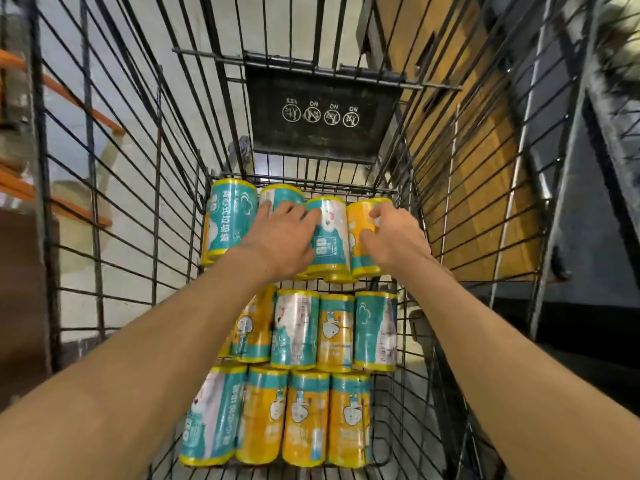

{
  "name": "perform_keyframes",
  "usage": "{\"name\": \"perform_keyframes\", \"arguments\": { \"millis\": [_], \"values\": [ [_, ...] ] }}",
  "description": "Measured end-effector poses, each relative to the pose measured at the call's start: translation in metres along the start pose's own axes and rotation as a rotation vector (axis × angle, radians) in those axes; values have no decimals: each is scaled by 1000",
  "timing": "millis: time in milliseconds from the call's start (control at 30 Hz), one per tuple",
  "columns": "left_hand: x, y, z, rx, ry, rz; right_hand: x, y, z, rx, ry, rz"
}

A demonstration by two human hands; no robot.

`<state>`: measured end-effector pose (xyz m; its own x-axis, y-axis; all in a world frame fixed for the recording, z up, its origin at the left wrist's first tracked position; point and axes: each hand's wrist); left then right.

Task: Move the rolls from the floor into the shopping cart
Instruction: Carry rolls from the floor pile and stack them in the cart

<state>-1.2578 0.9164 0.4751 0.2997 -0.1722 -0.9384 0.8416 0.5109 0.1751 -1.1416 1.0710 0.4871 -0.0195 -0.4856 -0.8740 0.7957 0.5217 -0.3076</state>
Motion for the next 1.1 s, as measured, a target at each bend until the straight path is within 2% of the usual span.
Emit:
{"name": "perform_keyframes", "arguments": {
  "millis": [200, 367, 533, 700, 900, 1100],
  "values": [
    [-53, 20, 44, -58, -44, -11, -48, -8, 43, -218, -79, 133],
    [-124, 67, 111, -80, -11, -27, -111, -12, 120, -258, -75, 158],
    [-171, 93, 178, -72, 24, -4, -151, -8, 216, -286, 63, 170],
    [-200, 102, 220, 18, 52, -57, -185, -1, 295, -169, 182, 158],
    [-216, 163, 253, 381, 140, -156, -201, 38, 438, 93, 374, 199],
    [-203, 307, 331, 866, 148, -178, -191, 113, 607, 456, 450, 118]
  ]
}}
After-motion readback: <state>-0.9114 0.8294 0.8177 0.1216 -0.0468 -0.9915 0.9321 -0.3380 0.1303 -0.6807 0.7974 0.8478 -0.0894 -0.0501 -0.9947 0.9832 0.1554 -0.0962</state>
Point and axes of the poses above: each hand's wrist, its own z-axis away from the middle knuckle, its own x-axis out of the palm, y = z × x, and after that the axes turned 11 degrees about y, right-handed
